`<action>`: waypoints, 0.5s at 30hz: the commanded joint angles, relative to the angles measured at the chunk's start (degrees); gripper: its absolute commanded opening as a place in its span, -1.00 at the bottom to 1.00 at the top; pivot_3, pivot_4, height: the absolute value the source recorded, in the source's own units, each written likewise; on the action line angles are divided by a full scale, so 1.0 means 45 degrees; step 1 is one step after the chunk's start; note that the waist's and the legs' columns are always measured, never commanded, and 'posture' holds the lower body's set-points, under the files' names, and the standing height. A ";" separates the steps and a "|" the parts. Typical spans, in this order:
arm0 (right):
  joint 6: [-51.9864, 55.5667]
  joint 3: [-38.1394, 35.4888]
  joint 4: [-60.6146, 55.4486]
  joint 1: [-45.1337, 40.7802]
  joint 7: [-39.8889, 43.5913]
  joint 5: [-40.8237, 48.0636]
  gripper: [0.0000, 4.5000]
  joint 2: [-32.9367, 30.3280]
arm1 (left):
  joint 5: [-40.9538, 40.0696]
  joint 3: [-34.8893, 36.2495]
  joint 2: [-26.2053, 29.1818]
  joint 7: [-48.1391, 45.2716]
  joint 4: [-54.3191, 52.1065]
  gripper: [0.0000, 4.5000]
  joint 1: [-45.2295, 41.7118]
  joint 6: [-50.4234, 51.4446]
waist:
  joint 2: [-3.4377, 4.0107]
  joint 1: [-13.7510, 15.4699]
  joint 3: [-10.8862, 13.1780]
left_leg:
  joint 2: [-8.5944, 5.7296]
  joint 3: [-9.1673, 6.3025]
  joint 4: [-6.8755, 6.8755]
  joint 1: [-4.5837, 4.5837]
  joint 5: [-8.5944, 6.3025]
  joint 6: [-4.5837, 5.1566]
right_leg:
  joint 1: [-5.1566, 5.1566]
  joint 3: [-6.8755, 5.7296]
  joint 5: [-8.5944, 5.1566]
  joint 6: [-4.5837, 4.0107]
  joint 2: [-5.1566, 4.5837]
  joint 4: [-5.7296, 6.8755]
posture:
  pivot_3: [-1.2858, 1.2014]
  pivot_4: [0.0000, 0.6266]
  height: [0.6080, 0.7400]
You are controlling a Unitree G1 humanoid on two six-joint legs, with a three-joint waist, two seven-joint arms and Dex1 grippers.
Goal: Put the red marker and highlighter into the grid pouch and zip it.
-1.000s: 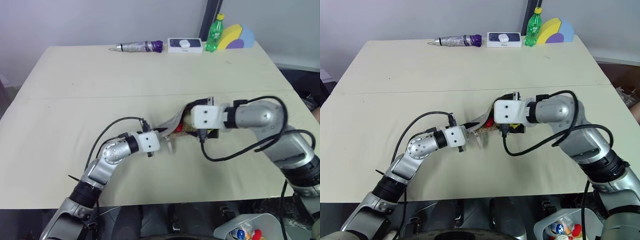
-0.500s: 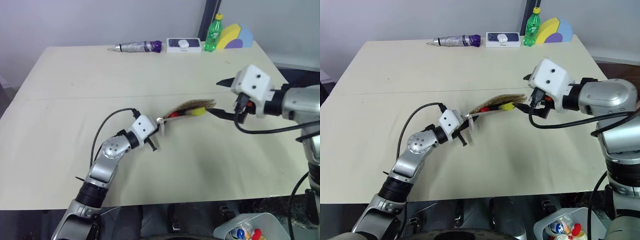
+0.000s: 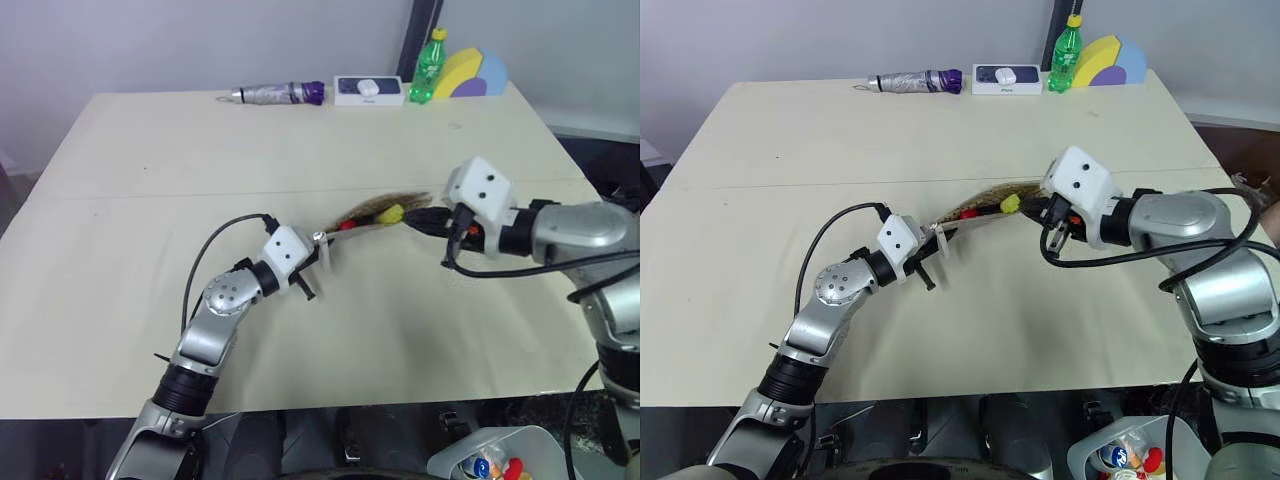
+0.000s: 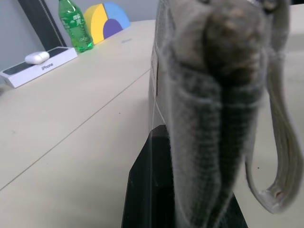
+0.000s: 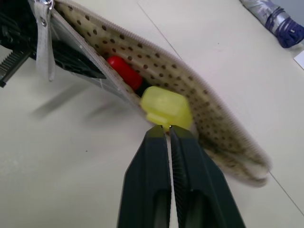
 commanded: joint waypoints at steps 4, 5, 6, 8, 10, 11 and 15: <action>-0.0621 0.0178 -0.0240 -0.0060 -0.0395 -0.0103 -0.98 -0.0156 | -0.0180 0.0102 -0.0024 0.0067 -0.0572 -1.00 -0.0092 -0.0040 | 0.0000 -0.0021 0.0000 | 0.0000 0.0000 0.0000 0.0000 0.0000 0.0000 | 0.0000 0.0000 0.0000 0.0000 0.0001 0.0000 | 0.03 -0.52 1.00; -0.0667 0.0229 -0.0251 -0.0108 -0.0447 -0.0080 -0.98 -0.0112 | -0.0179 0.0100 -0.0022 0.0064 -0.0571 -1.00 -0.0096 -0.0041 | 0.0000 -0.0019 0.0000 | 0.0001 -0.0001 0.0000 0.0001 0.0000 0.0000 | 0.0000 0.0000 0.0000 0.0000 0.0003 0.0000 | 0.03 -0.52 1.00; -0.0726 0.0320 -0.0251 -0.0207 -0.0513 -0.0075 -0.98 -0.0041 | -0.0174 0.0092 -0.0022 0.0055 -0.0553 -1.00 -0.0108 -0.0048 | 0.0000 -0.0016 0.0000 | 0.0001 -0.0002 -0.0001 0.0001 0.0000 0.0000 | 0.0000 0.0000 0.0000 0.0000 0.0005 0.0000 | 0.03 -0.52 1.00; -0.0807 0.0498 -0.0247 -0.0405 -0.0649 -0.0077 -0.98 0.0083 | -0.0153 0.0050 -0.0006 0.0015 -0.0534 -1.00 -0.0105 -0.0068 | 0.0000 -0.0016 0.0000 | 0.0001 -0.0001 0.0000 0.0000 0.0000 0.0000 | 0.0000 0.0000 0.0000 0.0000 0.0004 0.0000 | 0.03 -0.52 1.00; -0.0765 0.0708 -0.0230 -0.0715 -0.0849 -0.0030 -0.98 0.0339 | -0.0104 -0.0025 0.0025 -0.0039 -0.0539 -1.00 -0.0079 -0.0118 | 0.0000 -0.0036 0.0000 | 0.0001 0.0000 0.0000 0.0001 0.0000 0.0000 | 0.0000 0.0001 0.0000 0.0000 0.0003 0.0000 | 0.03 -0.52 1.00; -0.0756 0.0855 -0.0239 -0.0836 -0.0949 -0.0041 -0.98 0.0466 | -0.0099 -0.0044 0.0025 -0.0047 -0.0557 -1.00 -0.0059 -0.0123 | 0.0000 -0.0041 0.0000 | 0.0002 -0.0001 0.0000 0.0002 0.0000 0.0000 | 0.0000 0.0001 0.0000 0.0000 0.0004 0.0000 | 0.03 -0.52 1.00; -0.0844 0.1372 -0.0248 -0.1049 -0.1188 -0.0182 -0.98 0.0757 | -0.0105 -0.0078 0.0011 -0.0045 -0.0623 -1.00 -0.0013 -0.0100 | -0.0001 -0.0010 0.0000 | 0.0002 -0.0003 -0.0002 -0.0001 0.0000 0.0000 | -0.0001 0.0000 0.0000 0.0000 0.0004 -0.0002 | 0.03 -0.52 1.00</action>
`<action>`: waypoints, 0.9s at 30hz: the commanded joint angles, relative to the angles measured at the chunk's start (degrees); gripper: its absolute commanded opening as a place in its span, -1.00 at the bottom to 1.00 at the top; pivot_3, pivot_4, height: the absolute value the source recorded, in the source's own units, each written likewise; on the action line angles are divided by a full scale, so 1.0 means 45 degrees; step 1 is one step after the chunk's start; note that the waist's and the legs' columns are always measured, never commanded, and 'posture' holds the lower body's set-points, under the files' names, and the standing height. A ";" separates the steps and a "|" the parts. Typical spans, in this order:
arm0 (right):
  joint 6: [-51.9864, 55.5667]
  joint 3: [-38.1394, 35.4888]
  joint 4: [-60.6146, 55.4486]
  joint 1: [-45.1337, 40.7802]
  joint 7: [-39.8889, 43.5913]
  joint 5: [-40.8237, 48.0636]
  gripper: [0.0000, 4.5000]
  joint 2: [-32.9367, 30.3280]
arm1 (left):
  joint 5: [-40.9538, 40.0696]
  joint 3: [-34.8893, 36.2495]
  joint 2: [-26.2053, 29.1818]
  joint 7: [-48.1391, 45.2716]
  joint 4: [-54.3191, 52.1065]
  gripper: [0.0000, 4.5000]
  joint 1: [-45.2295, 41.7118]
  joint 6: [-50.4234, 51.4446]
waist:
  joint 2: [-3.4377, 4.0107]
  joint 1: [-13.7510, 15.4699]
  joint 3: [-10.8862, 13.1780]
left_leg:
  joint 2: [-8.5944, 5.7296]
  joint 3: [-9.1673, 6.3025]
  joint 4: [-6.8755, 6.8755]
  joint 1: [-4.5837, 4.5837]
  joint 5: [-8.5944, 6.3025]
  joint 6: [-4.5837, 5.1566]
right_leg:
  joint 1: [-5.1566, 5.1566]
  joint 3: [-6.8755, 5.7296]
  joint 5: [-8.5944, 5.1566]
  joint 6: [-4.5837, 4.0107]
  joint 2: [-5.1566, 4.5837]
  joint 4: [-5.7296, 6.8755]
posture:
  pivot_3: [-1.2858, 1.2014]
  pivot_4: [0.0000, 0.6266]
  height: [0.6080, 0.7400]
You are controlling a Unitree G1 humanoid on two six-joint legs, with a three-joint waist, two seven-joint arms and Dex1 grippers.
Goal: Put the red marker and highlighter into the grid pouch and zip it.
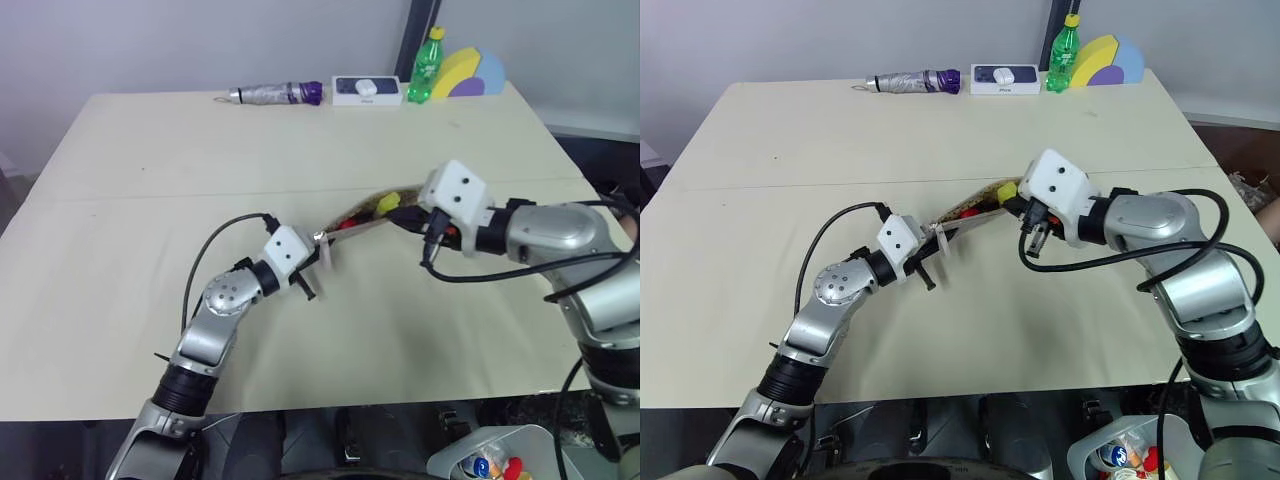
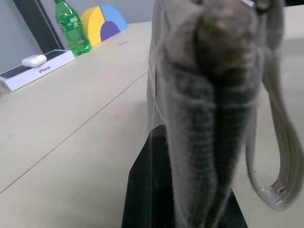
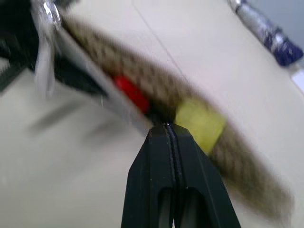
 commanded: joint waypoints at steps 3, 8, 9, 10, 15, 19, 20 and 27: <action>-0.0339 0.0241 -0.0435 -0.0283 -0.0126 -0.0068 -0.98 0.0085 | -0.0112 0.0023 0.0010 0.0050 -0.0613 -1.00 0.0025 -0.0073 | 0.0000 0.0011 0.0000 | -0.0001 0.0001 0.0002 -0.0002 0.0000 0.0000 | 0.0000 0.0000 0.0000 0.0000 -0.0005 -0.0002 | 0.03 -0.52 1.00; -0.0408 -0.0131 -0.0505 -0.0167 0.0151 0.0126 -0.98 -0.0404 | -0.0135 0.0133 0.0017 0.0133 -0.0566 -1.00 0.0029 -0.0040 | -0.0001 0.0012 0.0000 | -0.0001 0.0001 0.0000 -0.0002 0.0000 0.0000 | 0.0000 -0.0001 0.0000 0.0000 -0.0005 -0.0002 | 0.03 -0.52 1.00; -0.0368 -0.0262 -0.0541 -0.0132 0.0166 0.0228 -0.98 -0.0444 | -0.0128 0.0135 0.0005 0.0155 -0.0551 -1.00 0.0016 -0.0042 | 0.0000 0.0011 0.0000 | -0.0001 0.0000 0.0001 -0.0002 0.0000 0.0000 | 0.0000 -0.0001 0.0000 0.0000 -0.0005 -0.0002 | 0.03 -0.52 1.00; -0.0295 -0.0413 -0.0632 -0.0094 0.0195 0.0400 -0.98 -0.0422 | -0.0120 0.0139 -0.0031 0.0202 -0.0510 -1.00 -0.0032 -0.0038 | 0.0000 0.0005 0.0000 | -0.0001 0.0000 0.0001 -0.0002 0.0000 0.0001 | 0.0000 -0.0001 0.0000 0.0000 -0.0005 -0.0001 | 0.03 -0.52 1.00; 0.0371 -0.0981 -0.1195 0.0098 0.0043 0.1388 -0.98 -0.0021 | -0.0807 0.0609 -0.0870 0.0789 -0.0193 -1.00 -0.0655 0.0884 | -0.0001 0.0010 0.0001 | 0.0001 -0.0003 0.0000 -0.0001 -0.0001 0.0001 | 0.0000 -0.0001 0.0000 0.0000 0.0001 -0.0001 | 0.03 -0.52 1.00; 0.1246 -0.1423 -0.1410 0.0075 -0.0322 0.2270 -0.75 0.0370 | -0.2034 0.1319 -0.2072 0.1435 0.0185 -1.00 -0.1785 0.2663 | -0.0006 0.0022 0.0003 | -0.0002 -0.0002 0.0006 -0.0008 -0.0001 0.0001 | 0.0000 -0.0003 0.0001 0.0002 -0.0002 -0.0001 | 0.03 -0.52 1.00; 0.1379 -0.1453 -0.1368 0.0049 -0.0582 0.2303 -0.57 0.0556 | -0.2321 0.1396 -0.2354 0.1528 0.0363 -1.00 -0.2105 0.3109 | -0.0006 0.0007 0.0003 | -0.0005 -0.0003 0.0004 -0.0010 -0.0001 0.0001 | 0.0000 -0.0003 0.0001 0.0003 0.0000 -0.0004 | 0.03 -0.52 1.00; 0.1684 -0.1341 -0.0688 0.0099 -0.2424 0.2213 -0.08 0.2259 | -0.3581 0.1725 -0.3253 0.1607 0.0613 -1.00 -0.3012 0.5036 | -0.0008 -0.0036 0.0004 | -0.0012 -0.0009 -0.0001 -0.0012 0.0001 -0.0001 | -0.0001 -0.0002 0.0001 0.0005 0.0008 -0.0007 | 0.03 -0.52 1.00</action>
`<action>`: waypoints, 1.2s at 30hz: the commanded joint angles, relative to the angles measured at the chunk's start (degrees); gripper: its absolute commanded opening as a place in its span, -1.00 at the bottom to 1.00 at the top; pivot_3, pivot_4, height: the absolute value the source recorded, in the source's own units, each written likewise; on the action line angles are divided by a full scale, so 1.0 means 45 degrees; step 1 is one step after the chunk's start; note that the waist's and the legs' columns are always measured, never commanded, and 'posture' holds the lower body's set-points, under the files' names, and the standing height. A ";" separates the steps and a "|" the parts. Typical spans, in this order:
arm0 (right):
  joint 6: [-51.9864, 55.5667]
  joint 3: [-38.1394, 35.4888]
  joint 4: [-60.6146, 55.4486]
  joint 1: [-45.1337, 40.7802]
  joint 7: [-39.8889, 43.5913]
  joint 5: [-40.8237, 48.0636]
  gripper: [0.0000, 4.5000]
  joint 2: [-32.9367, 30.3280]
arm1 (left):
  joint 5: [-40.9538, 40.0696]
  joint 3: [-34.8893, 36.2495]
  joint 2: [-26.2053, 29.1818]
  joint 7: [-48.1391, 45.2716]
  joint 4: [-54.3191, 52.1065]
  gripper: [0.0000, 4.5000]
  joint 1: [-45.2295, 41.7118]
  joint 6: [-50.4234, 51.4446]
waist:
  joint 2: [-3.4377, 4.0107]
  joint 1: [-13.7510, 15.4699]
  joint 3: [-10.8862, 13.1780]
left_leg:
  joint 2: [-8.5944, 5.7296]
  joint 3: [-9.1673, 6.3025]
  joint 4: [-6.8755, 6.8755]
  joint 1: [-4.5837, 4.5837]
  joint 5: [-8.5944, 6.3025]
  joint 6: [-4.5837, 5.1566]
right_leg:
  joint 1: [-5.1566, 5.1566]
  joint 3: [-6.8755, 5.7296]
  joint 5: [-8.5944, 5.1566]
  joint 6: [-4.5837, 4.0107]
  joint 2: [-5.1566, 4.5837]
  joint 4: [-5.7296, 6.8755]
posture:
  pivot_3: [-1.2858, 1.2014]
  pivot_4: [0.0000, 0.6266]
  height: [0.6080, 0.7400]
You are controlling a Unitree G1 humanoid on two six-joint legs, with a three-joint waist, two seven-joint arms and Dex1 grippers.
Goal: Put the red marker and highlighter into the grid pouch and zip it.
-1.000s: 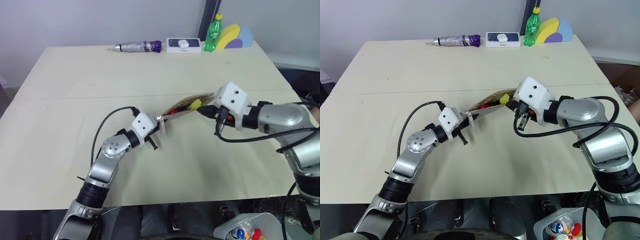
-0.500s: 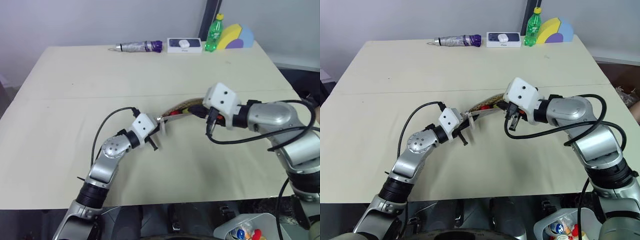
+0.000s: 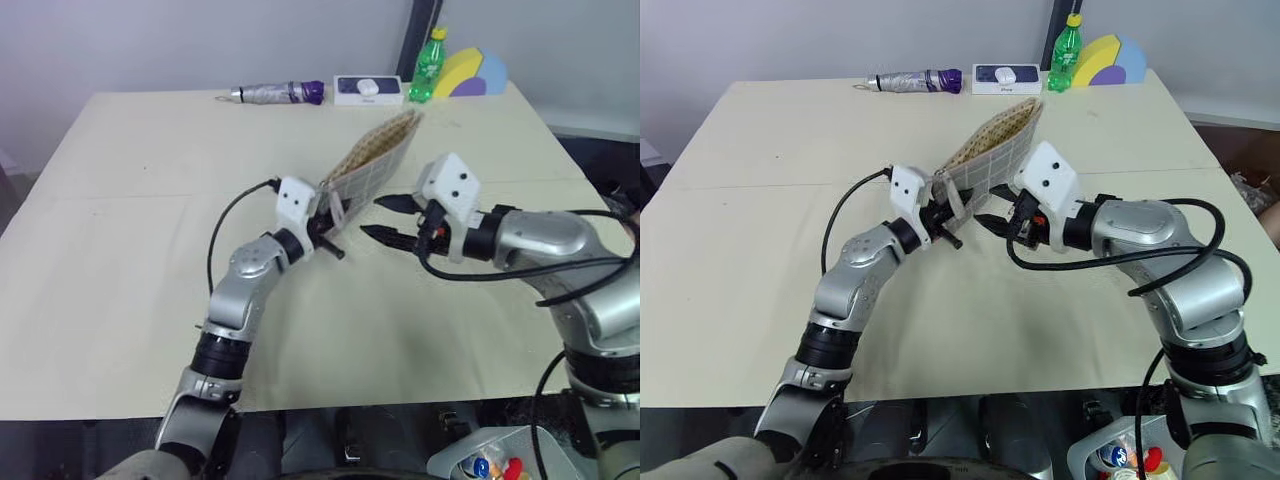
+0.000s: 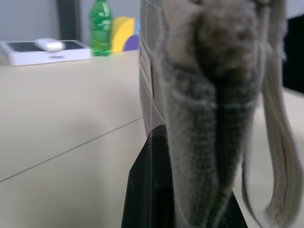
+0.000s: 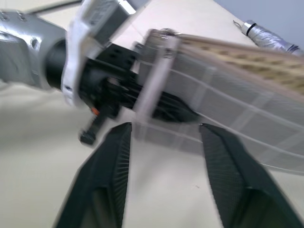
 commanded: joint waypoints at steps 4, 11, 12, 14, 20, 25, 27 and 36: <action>0.0024 -0.0169 0.0292 -0.0077 -0.1304 0.0188 -0.08 0.1378 | -0.0974 0.0324 -0.0344 0.0107 -0.0320 -1.00 -0.0422 0.0964 | 0.0000 -0.0005 0.0000 | 0.0006 -0.0002 0.0001 0.0000 0.0001 -0.0002 | -0.0004 0.0001 0.0000 0.0000 0.0002 0.0000 | 0.03 -0.52 1.00; 0.0228 -0.0030 0.0393 -0.0077 -0.1811 0.0463 -0.08 0.2144 | -0.1034 0.0169 -0.0233 0.0106 -0.0545 -1.00 -0.0276 0.1129 | 0.0000 0.0024 0.0000 | 0.0004 -0.0002 -0.0001 -0.0003 0.0001 -0.0002 | -0.0005 0.0000 0.0000 0.0000 -0.0002 0.0000 | 0.03 -0.52 1.00; 0.0206 0.0106 0.0476 -0.0095 -0.1872 0.0405 -0.08 0.2256 | -0.1025 0.0154 -0.0231 0.0108 -0.0526 -1.00 -0.0278 0.1113 | 0.0000 0.0017 0.0000 | 0.0004 -0.0002 -0.0001 -0.0002 0.0001 -0.0002 | -0.0005 0.0000 0.0000 0.0000 -0.0002 0.0000 | 0.03 -0.52 1.00; 0.0199 0.0279 0.0625 -0.0122 -0.2046 0.0341 -0.08 0.2439 | -0.1012 0.0126 -0.0235 0.0122 -0.0539 -1.00 -0.0265 0.1090 | 0.0000 0.0008 0.0000 | 0.0005 -0.0002 -0.0001 -0.0002 0.0001 -0.0002 | -0.0006 0.0000 0.0000 0.0000 0.0000 0.0000 | 0.03 -0.52 1.00; 0.0195 0.0348 0.1091 -0.0174 -0.2381 0.0299 -0.43 0.2576 | -0.0902 0.0011 -0.0216 0.0166 -0.0609 -1.00 -0.0172 0.0960 | 0.0000 0.0026 0.0000 | 0.0005 -0.0001 -0.0002 -0.0004 0.0001 -0.0002 | -0.0008 0.0000 0.0000 0.0000 -0.0002 0.0000 | 0.03 -0.52 1.00; 0.0228 -0.0099 0.1096 -0.0387 -0.2262 0.0402 -0.99 0.1996 | -0.0631 -0.0116 0.0034 0.0104 -0.0557 -1.00 -0.0067 0.0689 | 0.0000 0.0017 0.0000 | 0.0004 -0.0001 -0.0005 -0.0004 0.0001 -0.0001 | -0.0011 0.0000 0.0000 0.0000 -0.0001 0.0000 | 0.03 -0.52 1.00; 0.0160 -0.0432 0.1117 -0.0550 -0.2135 0.0304 -0.99 0.1402 | -0.0424 -0.0202 0.0324 -0.0020 -0.0498 -1.00 0.0009 0.0457 | 0.0001 0.0023 0.0000 | 0.0005 -0.0001 -0.0005 -0.0004 0.0001 -0.0002 | -0.0011 0.0001 0.0000 0.0000 -0.0001 0.0000 | 0.03 -0.52 1.00; -0.0893 -0.1293 0.2769 -0.1575 -0.1906 -0.0997 -0.99 -0.1755 | 0.0369 -0.0807 0.2253 -0.1547 -0.0544 -1.00 0.0842 -0.1188 | 0.0001 0.0006 0.0001 | 0.0004 0.0010 -0.0014 -0.0007 0.0001 -0.0001 | -0.0018 0.0007 0.0000 0.0000 -0.0005 -0.0009 | 0.03 -0.52 1.00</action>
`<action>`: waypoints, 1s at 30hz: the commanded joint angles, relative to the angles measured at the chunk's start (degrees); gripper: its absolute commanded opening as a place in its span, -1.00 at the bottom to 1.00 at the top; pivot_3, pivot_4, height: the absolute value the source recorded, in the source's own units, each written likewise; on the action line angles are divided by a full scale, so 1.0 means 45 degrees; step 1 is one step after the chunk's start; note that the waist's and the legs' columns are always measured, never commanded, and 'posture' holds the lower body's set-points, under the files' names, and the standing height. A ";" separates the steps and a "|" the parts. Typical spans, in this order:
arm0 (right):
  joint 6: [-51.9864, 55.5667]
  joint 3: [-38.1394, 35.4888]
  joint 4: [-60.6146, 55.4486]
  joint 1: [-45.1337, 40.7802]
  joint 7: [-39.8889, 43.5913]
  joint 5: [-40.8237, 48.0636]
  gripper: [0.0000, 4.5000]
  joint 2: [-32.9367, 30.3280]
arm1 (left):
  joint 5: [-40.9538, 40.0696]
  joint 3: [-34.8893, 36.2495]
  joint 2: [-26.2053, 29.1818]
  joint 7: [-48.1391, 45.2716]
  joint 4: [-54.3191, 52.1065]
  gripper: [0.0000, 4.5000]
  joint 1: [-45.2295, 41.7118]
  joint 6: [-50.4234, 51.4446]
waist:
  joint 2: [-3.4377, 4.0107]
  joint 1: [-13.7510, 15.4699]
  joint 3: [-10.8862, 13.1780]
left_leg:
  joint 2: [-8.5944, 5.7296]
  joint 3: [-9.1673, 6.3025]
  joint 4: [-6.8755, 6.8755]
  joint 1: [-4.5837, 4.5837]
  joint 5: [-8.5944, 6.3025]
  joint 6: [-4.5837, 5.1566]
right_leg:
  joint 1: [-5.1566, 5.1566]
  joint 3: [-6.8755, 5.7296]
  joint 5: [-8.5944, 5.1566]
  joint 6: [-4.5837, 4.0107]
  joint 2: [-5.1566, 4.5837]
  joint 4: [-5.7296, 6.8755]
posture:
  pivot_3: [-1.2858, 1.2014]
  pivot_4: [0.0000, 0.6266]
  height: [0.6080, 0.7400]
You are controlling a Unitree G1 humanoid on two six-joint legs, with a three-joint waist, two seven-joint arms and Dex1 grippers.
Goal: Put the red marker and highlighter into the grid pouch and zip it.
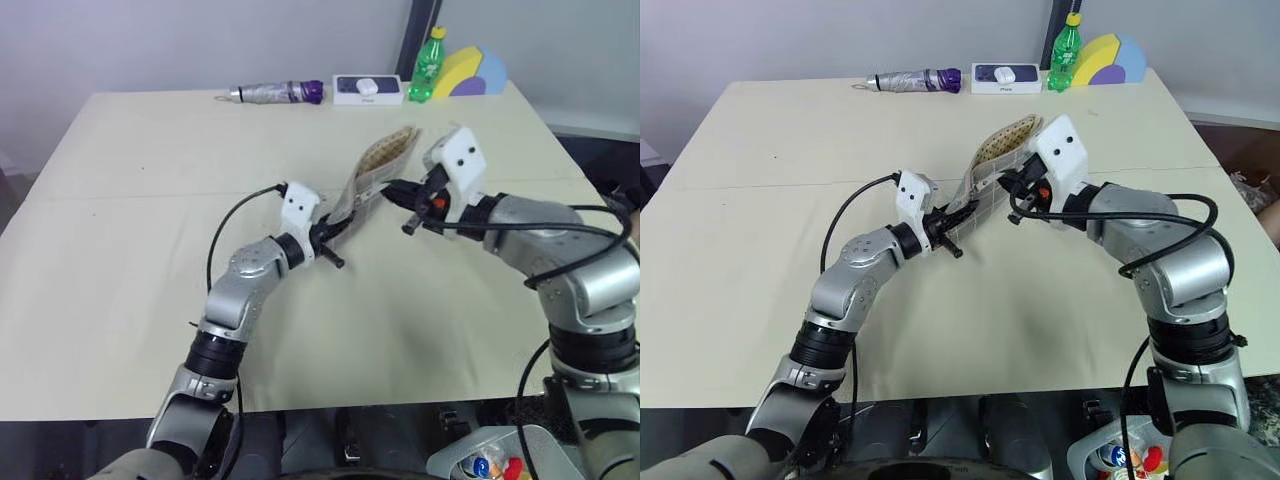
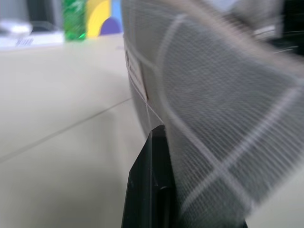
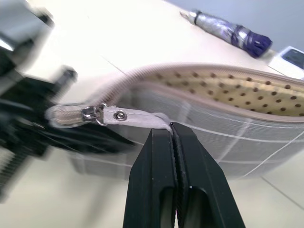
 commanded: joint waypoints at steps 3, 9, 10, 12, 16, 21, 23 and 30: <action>-0.1272 -0.1047 0.1595 -0.0918 -0.0552 -0.1625 -0.99 -0.1689 | 0.0246 0.0122 0.1338 -0.1018 -0.0483 -1.00 0.0869 -0.0812 | 0.0000 -0.0047 0.0000 | 0.0003 0.0007 -0.0005 0.0000 -0.0001 0.0001 | -0.0009 0.0011 0.0000 -0.0001 0.0006 0.0000 | 0.03 -0.52 1.00; -0.1513 -0.0546 0.1099 -0.0734 0.0052 -0.0923 -0.99 -0.1765 | 0.0550 -0.0130 0.1929 -0.1112 -0.0502 -1.00 0.1153 -0.1189 | 0.0000 -0.0014 0.0000 | 0.0008 0.0012 -0.0007 -0.0004 0.0000 0.0001 | -0.0018 0.0017 0.0000 0.0000 0.0003 0.0000 | 0.03 -0.52 1.00; -0.1334 -0.0474 0.0733 -0.0636 0.0225 -0.0620 -0.99 -0.1631 | 0.0659 -0.0193 0.1871 -0.0998 -0.0449 -1.00 0.1144 -0.1260 | 0.0000 -0.0007 0.0000 | 0.0007 0.0014 -0.0005 -0.0006 0.0000 0.0001 | -0.0018 0.0017 0.0000 0.0000 -0.0001 0.0000 | 0.03 -0.52 1.00; -0.1009 -0.0292 0.0022 -0.0400 0.0578 -0.0130 -0.99 -0.1483 | 0.0844 -0.0286 0.1729 -0.0798 -0.0347 -1.00 0.1115 -0.1346 | 0.0000 0.0003 0.0000 | 0.0006 0.0014 -0.0004 -0.0009 -0.0001 0.0001 | -0.0019 0.0017 0.0000 0.0000 -0.0002 0.0000 | 0.03 -0.52 1.00; -0.0538 0.0240 -0.1439 -0.0065 0.0809 0.0630 -0.99 -0.0961 | 0.1145 -0.0540 0.1429 -0.0584 -0.0127 -1.00 0.1004 -0.1459 | 0.0000 0.0008 0.0001 | 0.0006 0.0013 -0.0004 -0.0011 -0.0001 0.0002 | -0.0020 0.0016 0.0000 0.0000 -0.0004 0.0000 | 0.03 -0.52 1.00; 0.0124 0.0650 -0.2266 -0.0285 0.0238 0.1035 -0.99 0.0097 | 0.1284 -0.0725 0.1118 -0.0647 -0.0097 -1.00 0.0946 -0.1511 | 0.0000 -0.0027 0.0000 | 0.0012 0.0006 -0.0005 -0.0013 -0.0001 0.0002 | -0.0026 0.0014 0.0000 0.0000 0.0007 0.0002 | 0.03 -0.52 1.00; 0.0335 0.0650 -0.2249 -0.0365 0.0049 0.1012 -0.99 0.0307 | 0.1295 -0.0727 0.1106 -0.0728 -0.0154 -1.00 0.1001 -0.1524 | 0.0000 -0.0010 0.0000 | 0.0010 0.0009 -0.0003 -0.0015 -0.0001 0.0001 | -0.0025 0.0015 0.0000 0.0000 0.0003 0.0002 | 0.03 -0.52 1.00; 0.0639 0.0761 -0.2375 -0.0241 0.0372 0.1104 -0.56 -0.0019 | 0.1170 -0.0608 0.1251 -0.1000 -0.0313 -1.00 0.1166 -0.1530 | 0.0000 -0.0019 0.0000 | 0.0008 0.0011 -0.0004 -0.0016 -0.0001 0.0002 | -0.0027 0.0015 0.0000 0.0000 -0.0001 0.0002 | 0.03 -0.52 1.00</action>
